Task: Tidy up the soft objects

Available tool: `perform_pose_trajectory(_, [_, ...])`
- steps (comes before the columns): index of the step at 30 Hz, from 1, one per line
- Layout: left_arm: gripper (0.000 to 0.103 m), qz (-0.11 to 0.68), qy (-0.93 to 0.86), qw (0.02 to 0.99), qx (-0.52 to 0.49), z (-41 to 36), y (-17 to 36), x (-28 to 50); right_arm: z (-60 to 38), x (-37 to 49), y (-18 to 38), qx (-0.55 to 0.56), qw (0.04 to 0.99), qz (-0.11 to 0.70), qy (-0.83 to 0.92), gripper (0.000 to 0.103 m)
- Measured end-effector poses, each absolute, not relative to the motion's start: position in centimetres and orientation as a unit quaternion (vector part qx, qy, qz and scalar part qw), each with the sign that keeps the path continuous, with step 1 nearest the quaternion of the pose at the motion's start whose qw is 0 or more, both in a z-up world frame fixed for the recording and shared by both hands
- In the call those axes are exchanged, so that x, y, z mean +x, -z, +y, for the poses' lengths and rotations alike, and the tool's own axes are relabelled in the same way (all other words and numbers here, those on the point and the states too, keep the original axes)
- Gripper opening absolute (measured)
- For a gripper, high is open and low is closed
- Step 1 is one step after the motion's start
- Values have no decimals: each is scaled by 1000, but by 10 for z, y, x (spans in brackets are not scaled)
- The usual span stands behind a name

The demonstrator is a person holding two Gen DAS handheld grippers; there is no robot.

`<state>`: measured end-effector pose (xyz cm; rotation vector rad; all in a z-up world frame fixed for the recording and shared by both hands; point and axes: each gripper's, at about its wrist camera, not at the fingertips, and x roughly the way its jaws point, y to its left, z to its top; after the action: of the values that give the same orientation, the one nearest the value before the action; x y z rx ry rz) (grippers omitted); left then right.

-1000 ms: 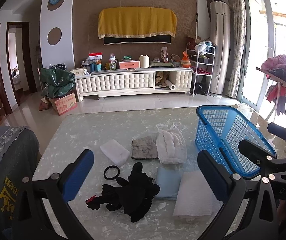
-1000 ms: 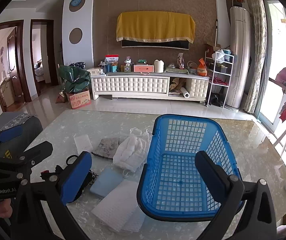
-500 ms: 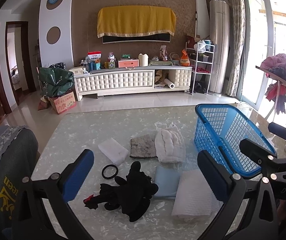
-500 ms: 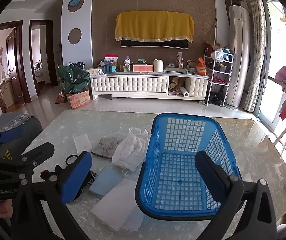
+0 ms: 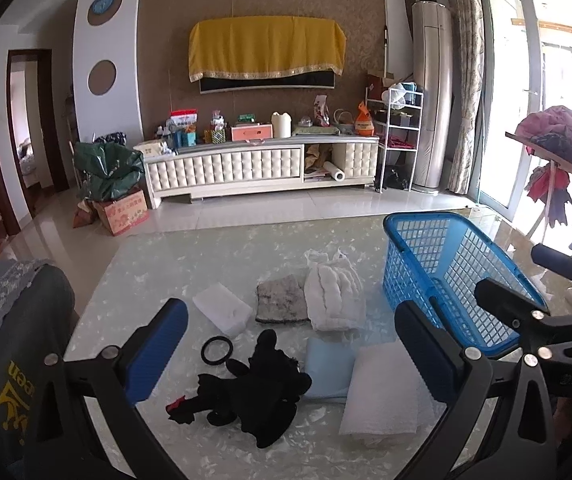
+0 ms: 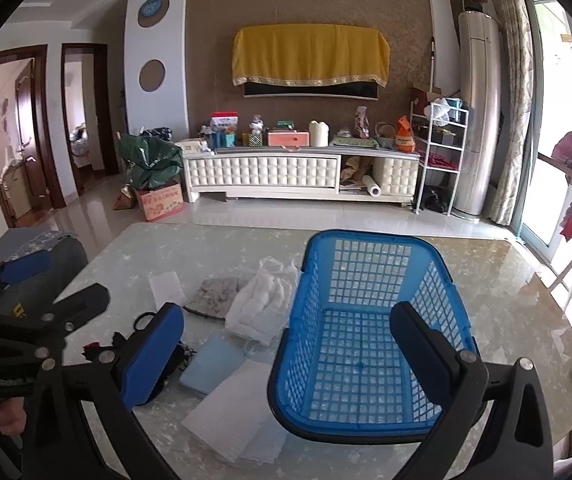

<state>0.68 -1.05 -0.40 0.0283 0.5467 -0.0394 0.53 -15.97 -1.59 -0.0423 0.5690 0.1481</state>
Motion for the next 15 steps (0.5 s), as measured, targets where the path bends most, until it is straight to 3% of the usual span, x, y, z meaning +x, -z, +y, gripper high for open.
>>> perform_pose_trajectory(9, [103,272,39,962,-4,-7,-11,10,-158,1,4,-57,969,237,-45,103])
perform_pose_trajectory(15, [103,299,32,954,-1,0,-11,19,-159,9,3,-55,964,249,-70,103])
